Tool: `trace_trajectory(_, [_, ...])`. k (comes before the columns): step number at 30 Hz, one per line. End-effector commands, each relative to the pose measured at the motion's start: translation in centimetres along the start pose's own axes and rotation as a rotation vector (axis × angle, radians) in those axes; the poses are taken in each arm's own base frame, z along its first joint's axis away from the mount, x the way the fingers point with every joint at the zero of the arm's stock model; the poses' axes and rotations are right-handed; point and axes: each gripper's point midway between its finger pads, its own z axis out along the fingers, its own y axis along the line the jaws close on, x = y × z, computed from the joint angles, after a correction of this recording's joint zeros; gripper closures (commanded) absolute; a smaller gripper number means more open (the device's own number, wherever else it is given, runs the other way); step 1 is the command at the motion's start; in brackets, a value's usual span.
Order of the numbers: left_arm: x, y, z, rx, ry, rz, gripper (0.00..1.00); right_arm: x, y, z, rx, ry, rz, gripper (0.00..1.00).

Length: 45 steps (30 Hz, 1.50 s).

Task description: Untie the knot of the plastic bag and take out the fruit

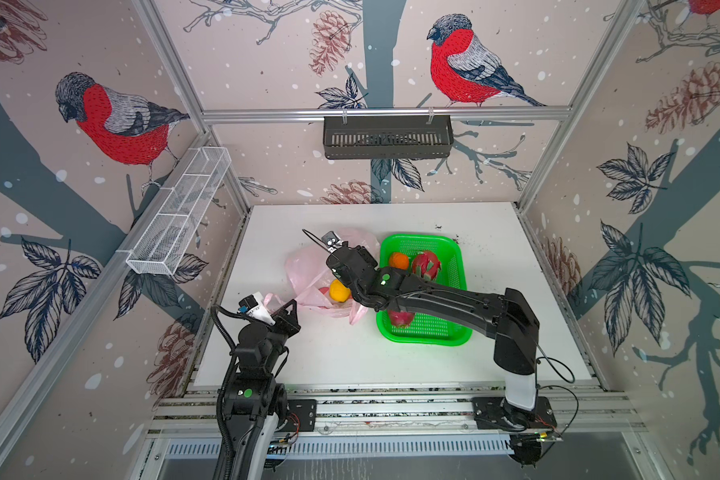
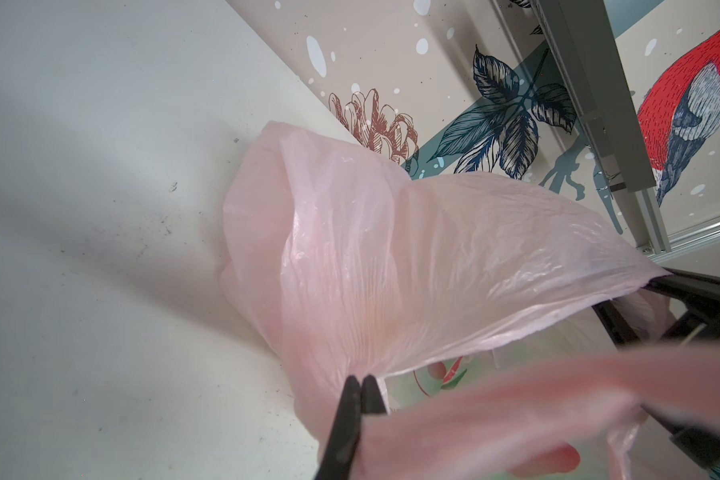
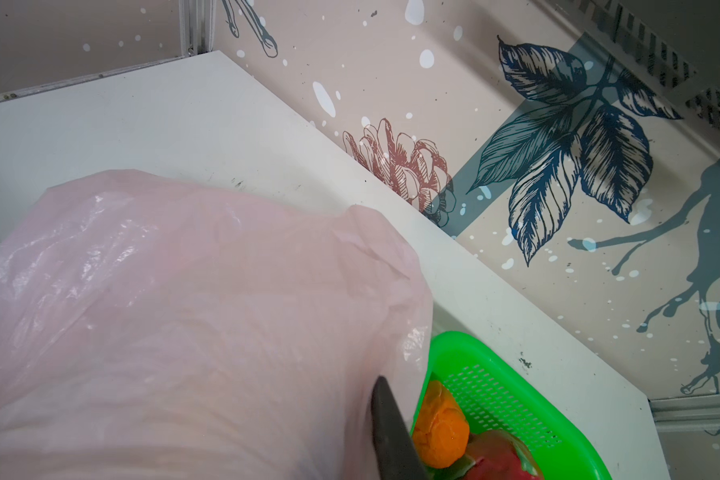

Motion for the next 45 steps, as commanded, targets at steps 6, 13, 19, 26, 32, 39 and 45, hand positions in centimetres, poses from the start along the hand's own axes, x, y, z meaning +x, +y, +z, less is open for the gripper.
trace_trajectory(6, [0.1, 0.7, -0.3, -0.016, -0.019, -0.014, 1.0, 0.1, -0.7, -0.1, 0.016, -0.011, 0.069, 0.76])
trace_trajectory(13, [0.5, 0.9, -0.6, -0.007, -0.021, -0.02, 1.0, 2.2, -0.1, -0.6, -0.052, 0.059, 0.119, 0.41])
trace_trajectory(19, [0.4, 0.7, -0.6, 0.001, -0.024, -0.017, 1.0, 3.1, -0.8, -3.2, -0.07, 0.098, 0.171, 0.19])
trace_trajectory(26, [0.0, 0.0, -0.8, 0.02, -0.027, -0.011, 1.0, 2.2, -2.1, -7.8, -0.08, 0.08, 0.237, 0.11])
trace_trajectory(32, [-1.0, -1.0, -1.0, 0.028, -0.044, 0.02, 1.0, -1.1, 0.0, -11.7, -0.203, -0.039, 0.258, 0.15])
trace_trajectory(39, [-1.5, -1.5, -0.8, 0.021, -0.037, 0.048, 1.0, -2.9, 6.4, -11.1, -0.424, -0.074, 0.298, 0.53])
trace_trajectory(45, [-3.1, -3.0, -1.3, 0.033, -0.063, 0.089, 1.0, 0.1, 10.6, -6.6, -0.512, 0.018, 0.354, 0.64])
